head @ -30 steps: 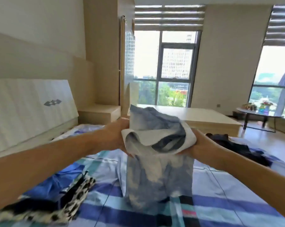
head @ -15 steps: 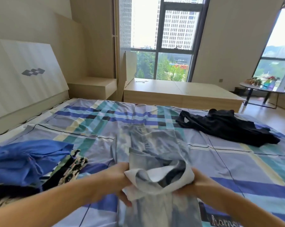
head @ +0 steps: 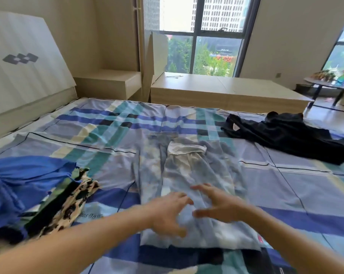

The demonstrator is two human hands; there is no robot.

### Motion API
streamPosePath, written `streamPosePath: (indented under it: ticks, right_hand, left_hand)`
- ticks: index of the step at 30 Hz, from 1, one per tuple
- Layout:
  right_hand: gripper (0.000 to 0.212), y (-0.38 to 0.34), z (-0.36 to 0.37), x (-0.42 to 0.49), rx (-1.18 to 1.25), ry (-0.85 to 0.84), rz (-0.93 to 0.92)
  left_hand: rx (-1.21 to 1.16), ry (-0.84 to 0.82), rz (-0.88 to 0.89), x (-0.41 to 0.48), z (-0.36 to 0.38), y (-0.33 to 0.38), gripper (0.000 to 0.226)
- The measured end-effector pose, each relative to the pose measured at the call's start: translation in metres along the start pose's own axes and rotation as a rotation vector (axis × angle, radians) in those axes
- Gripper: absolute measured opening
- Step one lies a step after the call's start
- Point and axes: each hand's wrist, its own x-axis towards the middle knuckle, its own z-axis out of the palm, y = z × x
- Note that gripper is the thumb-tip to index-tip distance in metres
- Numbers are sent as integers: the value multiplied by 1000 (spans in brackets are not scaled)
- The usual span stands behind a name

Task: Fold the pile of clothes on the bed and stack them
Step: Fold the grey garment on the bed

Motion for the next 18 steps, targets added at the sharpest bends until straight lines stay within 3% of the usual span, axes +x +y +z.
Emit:
streamPosePath:
  ticks: [2,3,7,10,14,18]
  right_hand:
    - [104,22,39,-24,-119,-242,-50]
    - [109,33,54,-33,-200,-284,-50]
    - [107,55,76,-49,-400,-80,-25]
    - [87,50,71,-40,-544,107,-74]
    - [64,51,74,-30,-529,211,-85]
    - [53,55,72,-30,-419,298,-81]
  left_hand:
    - [103,-97,3,-13,48,-2,90]
    - [159,-106,-29,-15,63,-4,94]
    - [450,9,-87,3,74,0,88]
    - [558,-3,-165,11,77,8,88]
    - [558,-18,-219,16,79,18,103]
    - [547,103,-242,25,78,20,59]
